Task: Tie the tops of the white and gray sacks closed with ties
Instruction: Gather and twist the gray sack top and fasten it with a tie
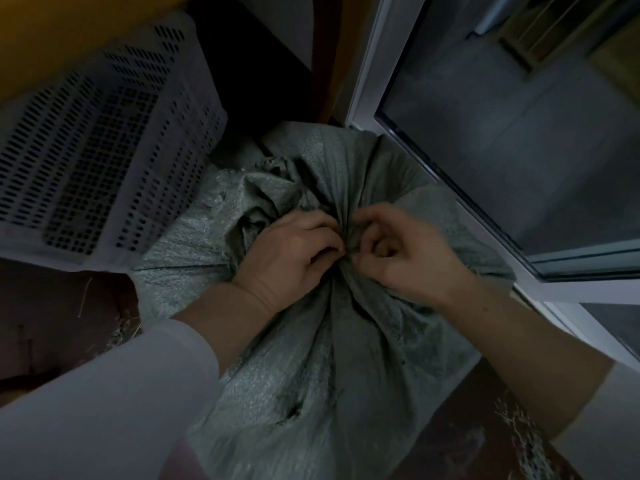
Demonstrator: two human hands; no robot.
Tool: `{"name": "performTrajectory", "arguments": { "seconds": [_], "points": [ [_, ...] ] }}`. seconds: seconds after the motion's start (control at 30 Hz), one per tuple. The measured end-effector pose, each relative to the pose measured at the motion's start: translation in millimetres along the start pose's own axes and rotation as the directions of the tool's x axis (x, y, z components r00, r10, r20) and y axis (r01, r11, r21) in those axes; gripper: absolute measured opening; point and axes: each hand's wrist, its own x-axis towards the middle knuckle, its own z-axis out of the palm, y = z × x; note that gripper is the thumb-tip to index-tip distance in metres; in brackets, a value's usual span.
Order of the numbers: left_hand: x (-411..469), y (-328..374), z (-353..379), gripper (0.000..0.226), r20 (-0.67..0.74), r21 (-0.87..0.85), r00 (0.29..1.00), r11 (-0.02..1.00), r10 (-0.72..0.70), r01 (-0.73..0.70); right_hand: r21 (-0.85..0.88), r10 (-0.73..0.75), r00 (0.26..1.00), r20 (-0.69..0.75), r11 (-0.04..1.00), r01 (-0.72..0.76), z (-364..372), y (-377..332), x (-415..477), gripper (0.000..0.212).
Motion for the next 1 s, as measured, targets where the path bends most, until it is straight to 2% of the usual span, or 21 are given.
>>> {"name": "performTrajectory", "arguments": {
  "seconds": [0.07, 0.13, 0.23, 0.37, 0.5, 0.57, 0.67, 0.8, 1.0],
  "points": [
    [3, 1, 2, 0.016, 0.024, -0.011, 0.999, 1.0, -0.028, 0.028, -0.25, -0.074, 0.996, 0.05, 0.965, 0.085, 3, 4, 4, 0.058],
    [6, 4, 3, 0.016, 0.076, 0.007, 0.995, 0.998, -0.062, 0.061, -0.384, -0.077, 0.995, 0.057, 0.919, 0.093, 5, 2, 11, 0.057],
    [13, 10, 0, 0.02, 0.15, 0.028, 0.984, 0.995, -0.1, 0.097, -0.422, -0.037, 0.998, 0.042, 0.905, 0.052, 6, 0, 17, 0.051],
    [19, 11, -11, 0.031, 0.176, 0.107, 0.975, 0.987, -0.138, 0.12, -0.318, -0.014, 0.998, 0.061, 0.948, 0.033, -2, -5, 16, 0.058],
    [26, 26, -16, 0.031, 0.187, 0.208, 0.957, 0.961, -0.223, 0.184, -0.256, 0.022, 0.99, 0.138, 0.967, 0.014, -3, -16, 9, 0.051],
    [28, 32, -23, 0.024, 0.216, 0.214, 0.943, 0.955, -0.253, 0.207, -0.133, 0.081, 0.987, 0.139, 0.989, -0.062, -8, -22, 4, 0.051],
    [25, 42, -44, 0.04, 0.236, 0.16, 0.941, 0.965, -0.241, 0.207, 0.016, 0.179, 0.978, 0.104, 0.983, -0.182, -21, -32, -9, 0.057],
    [20, 69, -82, 0.041, 0.129, 0.115, 0.956, 0.962, -0.262, 0.248, 0.063, 0.202, 0.978, 0.043, 0.977, -0.205, -41, -59, -29, 0.04],
    [20, 107, -154, 0.043, 0.055, 0.132, 0.969, 0.964, -0.24, 0.231, 0.069, 0.194, 0.979, -0.062, 0.979, -0.19, -66, -124, -35, 0.033]
  ]
}}
